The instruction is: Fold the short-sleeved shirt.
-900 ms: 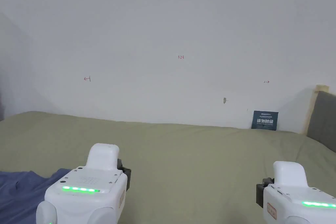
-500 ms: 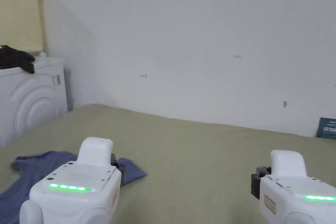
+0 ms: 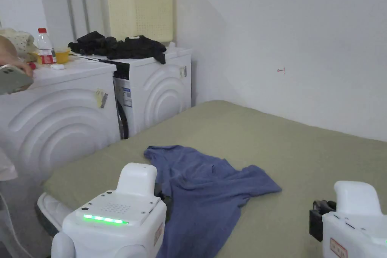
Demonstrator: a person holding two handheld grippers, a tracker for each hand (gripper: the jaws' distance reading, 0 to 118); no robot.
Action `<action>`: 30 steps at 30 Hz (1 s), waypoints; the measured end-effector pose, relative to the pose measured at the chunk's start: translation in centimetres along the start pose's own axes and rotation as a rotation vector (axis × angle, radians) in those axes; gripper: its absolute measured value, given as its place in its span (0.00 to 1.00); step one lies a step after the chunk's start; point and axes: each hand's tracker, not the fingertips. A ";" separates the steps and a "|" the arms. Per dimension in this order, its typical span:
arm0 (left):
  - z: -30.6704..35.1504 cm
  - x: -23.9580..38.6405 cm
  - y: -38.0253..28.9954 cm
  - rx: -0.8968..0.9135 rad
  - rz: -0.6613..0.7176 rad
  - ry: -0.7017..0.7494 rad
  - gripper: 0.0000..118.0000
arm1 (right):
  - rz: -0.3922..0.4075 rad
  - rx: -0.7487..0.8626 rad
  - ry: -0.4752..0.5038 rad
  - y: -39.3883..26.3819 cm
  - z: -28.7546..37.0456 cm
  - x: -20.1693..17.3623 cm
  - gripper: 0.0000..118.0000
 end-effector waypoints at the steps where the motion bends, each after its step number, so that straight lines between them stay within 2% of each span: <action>1: -0.4 -0.2 -0.1 -0.008 0.010 -0.013 0.07 | 0.006 -0.001 -0.001 0.0 0.0 0.1 0.01; 7: -5.2 0.4 0.6 -0.052 0.010 -0.091 0.07 | 0.024 -0.003 -0.017 0.5 -0.1 2.2 0.01; 11: -12.8 1.7 2.4 -0.113 -0.019 -0.196 0.09 | 0.016 -0.013 -0.034 0.6 -1.0 4.7 0.01; 12: -15.0 2.1 2.8 -0.142 -0.029 -0.189 0.15 | 0.017 -0.012 -0.037 0.6 -1.2 5.3 0.01; 14: -19.3 3.0 3.7 -0.178 -0.007 -0.201 0.57 | 0.016 -0.013 -0.048 0.8 -1.6 6.8 0.02; 15: -21.8 3.4 4.1 -0.204 0.006 -0.208 0.74 | 0.017 -0.015 -0.055 0.8 -1.9 7.6 0.02; 18: -29.9 4.0 4.9 -0.347 0.075 -0.285 0.87 | 0.018 -0.064 -0.084 0.8 -2.9 9.9 0.02; 21: -35.7 4.7 4.8 -0.424 0.137 -0.314 0.89 | 0.006 -0.103 -0.103 0.3 -3.7 12.0 0.02; 24: -39.3 6.0 3.3 -0.455 0.069 -0.307 0.89 | -0.024 -0.130 -0.107 -0.3 -4.5 13.6 0.02; 27: -41.0 7.6 1.4 -0.527 -0.003 -0.254 0.89 | -0.001 -0.142 -0.115 -0.9 -4.9 14.2 0.02; 30: -41.4 8.8 -0.1 -0.512 -0.027 -0.193 0.89 | -0.001 -0.142 -0.102 -1.3 -5.1 14.5 0.02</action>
